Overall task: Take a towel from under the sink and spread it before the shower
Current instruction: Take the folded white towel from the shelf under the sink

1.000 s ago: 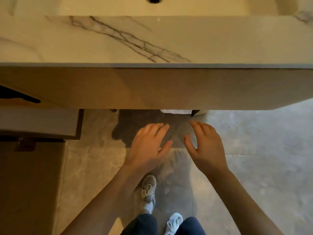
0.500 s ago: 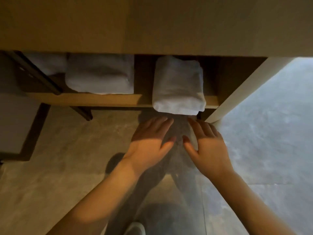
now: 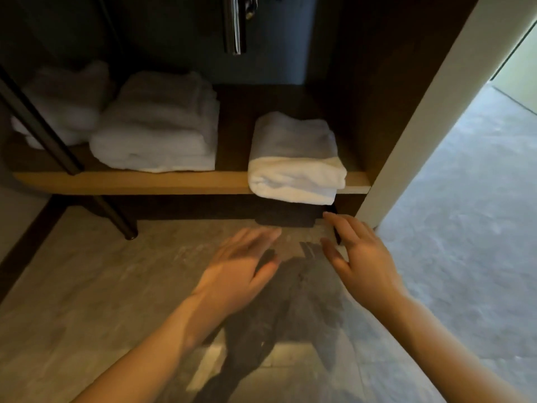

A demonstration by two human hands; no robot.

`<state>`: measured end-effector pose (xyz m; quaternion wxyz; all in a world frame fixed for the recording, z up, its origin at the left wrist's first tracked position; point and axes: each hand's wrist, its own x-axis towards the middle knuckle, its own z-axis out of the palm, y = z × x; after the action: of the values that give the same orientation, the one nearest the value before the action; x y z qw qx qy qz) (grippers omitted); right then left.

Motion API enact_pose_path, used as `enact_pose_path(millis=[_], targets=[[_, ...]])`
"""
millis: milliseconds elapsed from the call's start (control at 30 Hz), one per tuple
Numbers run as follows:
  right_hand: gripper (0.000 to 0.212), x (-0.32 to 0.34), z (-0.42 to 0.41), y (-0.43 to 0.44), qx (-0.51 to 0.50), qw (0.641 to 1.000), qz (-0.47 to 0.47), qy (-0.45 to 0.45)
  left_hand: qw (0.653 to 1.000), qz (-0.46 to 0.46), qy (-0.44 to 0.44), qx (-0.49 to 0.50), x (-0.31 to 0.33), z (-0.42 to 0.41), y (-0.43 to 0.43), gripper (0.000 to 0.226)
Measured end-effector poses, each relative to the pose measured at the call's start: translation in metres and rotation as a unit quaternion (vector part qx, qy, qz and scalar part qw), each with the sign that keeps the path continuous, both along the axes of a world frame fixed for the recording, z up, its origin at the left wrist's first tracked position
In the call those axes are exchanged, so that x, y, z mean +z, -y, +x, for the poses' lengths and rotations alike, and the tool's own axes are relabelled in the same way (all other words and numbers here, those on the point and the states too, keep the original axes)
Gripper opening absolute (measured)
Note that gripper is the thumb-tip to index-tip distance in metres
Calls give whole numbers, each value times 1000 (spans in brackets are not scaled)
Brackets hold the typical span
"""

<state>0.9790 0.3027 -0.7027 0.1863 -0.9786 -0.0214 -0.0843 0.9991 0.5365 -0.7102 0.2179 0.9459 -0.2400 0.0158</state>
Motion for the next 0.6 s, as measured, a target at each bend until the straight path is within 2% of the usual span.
enact_pose_path(millis=[100, 233, 400, 600], targets=[[55, 26, 16, 2, -10, 999, 31, 20, 999, -28, 2, 23, 21, 28, 6, 60], [64, 51, 56, 0, -23, 995, 84, 53, 992, -95, 59, 54, 37, 68, 8, 48], [50, 50, 116, 8, -14, 986, 134, 98, 986, -126, 78, 71, 41, 117, 13, 46], [46, 27, 166, 12, -66, 983, 170, -14, 972, -192, -14, 132, 23, 156, 29, 44]])
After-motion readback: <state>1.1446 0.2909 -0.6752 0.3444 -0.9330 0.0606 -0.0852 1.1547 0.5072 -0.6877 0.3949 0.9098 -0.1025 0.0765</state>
